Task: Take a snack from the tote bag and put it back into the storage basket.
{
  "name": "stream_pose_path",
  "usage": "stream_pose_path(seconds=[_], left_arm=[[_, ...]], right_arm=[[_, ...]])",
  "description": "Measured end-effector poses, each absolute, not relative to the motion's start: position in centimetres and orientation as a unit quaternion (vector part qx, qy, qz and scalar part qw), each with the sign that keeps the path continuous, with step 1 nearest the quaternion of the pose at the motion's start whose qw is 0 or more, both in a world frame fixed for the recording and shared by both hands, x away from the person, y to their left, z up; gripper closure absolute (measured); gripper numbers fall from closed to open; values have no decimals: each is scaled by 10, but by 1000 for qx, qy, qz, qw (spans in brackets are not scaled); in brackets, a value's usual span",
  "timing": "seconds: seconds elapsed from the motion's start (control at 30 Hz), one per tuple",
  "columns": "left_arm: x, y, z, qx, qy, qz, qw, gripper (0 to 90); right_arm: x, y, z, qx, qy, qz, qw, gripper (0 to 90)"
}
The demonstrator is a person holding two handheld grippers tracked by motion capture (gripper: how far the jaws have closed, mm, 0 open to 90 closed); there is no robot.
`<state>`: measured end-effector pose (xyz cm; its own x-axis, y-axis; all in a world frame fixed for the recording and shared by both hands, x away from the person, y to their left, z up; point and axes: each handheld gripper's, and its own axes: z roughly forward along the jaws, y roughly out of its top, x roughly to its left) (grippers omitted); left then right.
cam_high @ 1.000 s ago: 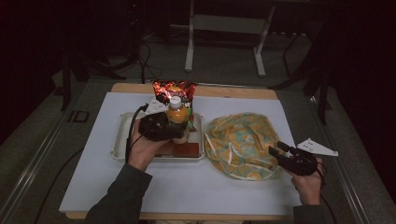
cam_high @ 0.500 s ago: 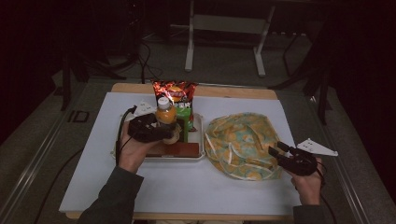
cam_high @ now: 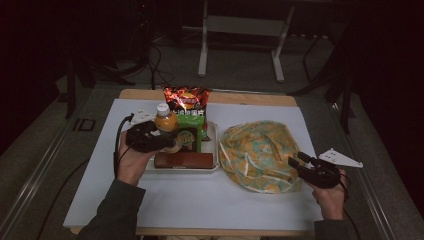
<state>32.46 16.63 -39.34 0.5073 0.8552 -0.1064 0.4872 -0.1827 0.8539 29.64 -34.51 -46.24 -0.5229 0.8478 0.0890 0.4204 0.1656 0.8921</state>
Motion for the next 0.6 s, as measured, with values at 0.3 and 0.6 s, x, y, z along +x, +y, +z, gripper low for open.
stream_pose_path(seconds=[0.3, 0.6], left_arm=[[322, 182, -394, 732, 466, 214, 449, 375], [318, 201, -400, 722, 484, 219, 444, 374]], right_arm=[[296, -345, -462, 434, 730, 478, 224, 505], [296, -344, -462, 435, 731, 477, 224, 504]])
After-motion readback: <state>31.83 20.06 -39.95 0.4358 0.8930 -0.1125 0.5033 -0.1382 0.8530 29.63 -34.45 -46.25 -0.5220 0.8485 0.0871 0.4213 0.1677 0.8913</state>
